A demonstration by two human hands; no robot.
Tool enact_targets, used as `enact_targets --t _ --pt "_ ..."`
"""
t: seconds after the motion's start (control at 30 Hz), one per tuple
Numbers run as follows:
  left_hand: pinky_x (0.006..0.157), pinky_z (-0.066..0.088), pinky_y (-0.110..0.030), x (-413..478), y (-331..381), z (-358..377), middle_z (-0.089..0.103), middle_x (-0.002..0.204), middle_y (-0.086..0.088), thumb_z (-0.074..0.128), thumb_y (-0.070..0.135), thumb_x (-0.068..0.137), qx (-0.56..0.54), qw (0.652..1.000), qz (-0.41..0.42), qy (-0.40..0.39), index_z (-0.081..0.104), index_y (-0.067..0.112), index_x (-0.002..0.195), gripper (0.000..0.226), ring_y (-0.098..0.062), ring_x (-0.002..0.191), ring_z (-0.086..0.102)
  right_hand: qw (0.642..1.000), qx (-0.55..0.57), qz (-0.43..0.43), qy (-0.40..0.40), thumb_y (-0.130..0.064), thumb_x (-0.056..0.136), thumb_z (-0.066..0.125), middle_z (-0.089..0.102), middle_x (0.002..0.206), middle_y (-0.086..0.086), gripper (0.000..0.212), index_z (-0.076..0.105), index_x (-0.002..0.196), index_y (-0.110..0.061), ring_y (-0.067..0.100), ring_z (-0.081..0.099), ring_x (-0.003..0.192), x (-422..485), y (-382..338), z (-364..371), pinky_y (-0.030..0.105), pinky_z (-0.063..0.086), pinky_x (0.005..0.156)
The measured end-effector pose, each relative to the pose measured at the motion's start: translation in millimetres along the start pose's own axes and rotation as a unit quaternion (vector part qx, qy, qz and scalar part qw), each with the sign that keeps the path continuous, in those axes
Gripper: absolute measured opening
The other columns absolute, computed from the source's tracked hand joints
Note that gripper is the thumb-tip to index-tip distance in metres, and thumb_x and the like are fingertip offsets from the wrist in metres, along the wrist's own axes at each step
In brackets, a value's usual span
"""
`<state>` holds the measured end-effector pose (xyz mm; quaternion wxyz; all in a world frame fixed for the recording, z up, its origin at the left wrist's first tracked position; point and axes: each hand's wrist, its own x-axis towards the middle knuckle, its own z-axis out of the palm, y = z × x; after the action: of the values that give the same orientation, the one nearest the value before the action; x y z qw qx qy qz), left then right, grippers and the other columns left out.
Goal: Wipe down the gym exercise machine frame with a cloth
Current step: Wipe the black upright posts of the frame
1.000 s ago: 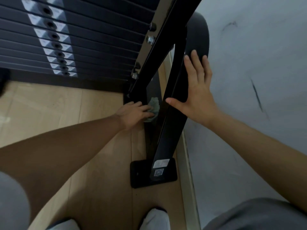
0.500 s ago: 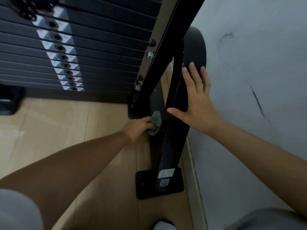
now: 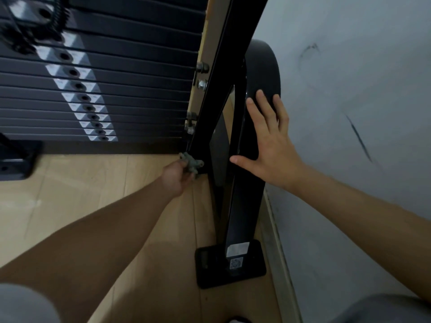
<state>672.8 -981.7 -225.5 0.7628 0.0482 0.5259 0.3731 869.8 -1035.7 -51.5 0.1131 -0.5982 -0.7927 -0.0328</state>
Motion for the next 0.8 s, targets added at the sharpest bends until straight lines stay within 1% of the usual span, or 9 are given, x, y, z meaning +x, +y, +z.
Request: enact_targets --t 0.07,0.13,0.2,0.33,0.4,0.47,0.6,0.73,0.8 --pt "0.066 0.059 -0.021 -2 3 9 0.065 0.11 -0.011 0.048 0.019 0.106 -0.06 0.998 -0.025 -0.006 0.058 0.007 0.124 0.024 -0.018 0.087 0.066 1.0 -0.002 -0.002 -0.002 -0.062 0.078 0.072 -0.002 0.169 0.007 0.115 0.007 0.161 -0.015 0.037 -0.01 0.153 0 0 0 0.042 0.015 0.109" --pt "0.092 0.053 -0.029 -4 8 21 0.057 0.128 -0.014 0.045 0.015 0.107 -0.112 0.993 -0.029 -0.012 0.05 0.005 0.138 0.033 -0.023 0.117 0.061 1.0 -0.008 -0.004 -0.005 -0.065 0.078 0.07 -0.002 0.169 0.007 0.115 0.007 0.161 -0.015 0.037 -0.01 0.153 0 1 -1 0.041 0.015 0.11" --pt "0.103 0.049 -0.034 -6 14 32 0.053 0.138 -0.016 0.043 0.009 0.107 -0.146 0.989 -0.022 -0.02 0.045 0.004 0.142 0.036 -0.027 0.131 0.053 1.0 -0.014 -0.005 -0.007 -0.067 0.078 0.069 -0.002 0.169 0.007 0.116 0.007 0.161 -0.016 0.037 -0.01 0.153 0 2 0 0.042 0.014 0.111" --pt "0.095 0.05 -0.029 -17 23 47 0.058 0.137 -0.018 0.044 0.003 0.105 -0.165 0.986 -0.022 -0.023 0.047 0.004 0.142 0.037 -0.025 0.13 0.056 1.0 -0.009 -0.009 -0.006 -0.069 0.078 0.067 -0.003 0.169 0.005 0.115 0.006 0.161 -0.017 0.035 -0.011 0.154 0 4 0 0.045 0.014 0.114" --pt "0.092 0.049 -0.024 -26 25 53 0.064 0.119 -0.015 0.046 0.003 0.105 -0.168 0.985 -0.014 -0.029 0.051 0.002 0.14 0.036 -0.021 0.118 0.062 1.0 -0.007 -0.014 0.0 -0.07 0.078 0.066 -0.002 0.169 0.006 0.115 0.007 0.161 -0.017 0.036 -0.01 0.154 -1 5 1 0.047 0.016 0.115" --pt "0.085 0.051 -0.02 -33 28 60 0.066 0.111 -0.013 0.05 0.004 0.103 -0.173 0.984 -0.002 -0.034 0.054 0.003 0.137 0.035 -0.018 0.109 0.064 1.0 -0.015 -0.018 0.006 -0.073 0.077 0.063 -0.001 0.169 0.006 0.115 0.007 0.161 -0.017 0.037 -0.007 0.154 -1 7 2 0.048 0.018 0.116" --pt "0.062 0.06 -0.02 -40 37 72 0.069 0.116 -0.017 0.064 0.003 0.096 -0.194 0.981 0.009 -0.021 0.061 0.002 0.13 0.035 -0.022 0.103 0.069 1.0 -0.019 -0.013 0.002 -0.076 0.077 0.063 -0.001 0.169 0.004 0.116 0.006 0.161 -0.02 0.035 -0.007 0.154 0 8 1 0.056 0.025 0.118" --pt "0.054 0.058 -0.02 -61 49 93 0.07 0.118 -0.017 0.073 0.004 0.088 -0.202 0.979 0.019 -0.009 0.066 0.002 0.122 0.034 -0.022 0.099 0.071 1.0 -0.011 -0.012 -0.002 -0.08 0.076 0.057 -0.001 0.169 0.002 0.115 0.002 0.16 -0.025 0.033 -0.007 0.155 0 9 0 0.063 0.03 0.116" --pt "0.052 0.057 -0.02 -73 56 103 0.071 0.113 -0.017 0.075 0.005 0.087 -0.204 0.979 0.026 -0.009 0.067 0.003 0.119 0.033 -0.022 0.096 0.071 1.0 -0.009 -0.012 -0.007 -0.081 0.076 0.055 -0.001 0.169 0.002 0.114 0.001 0.16 -0.026 0.032 -0.008 0.155 0 9 -1 0.063 0.028 0.116"
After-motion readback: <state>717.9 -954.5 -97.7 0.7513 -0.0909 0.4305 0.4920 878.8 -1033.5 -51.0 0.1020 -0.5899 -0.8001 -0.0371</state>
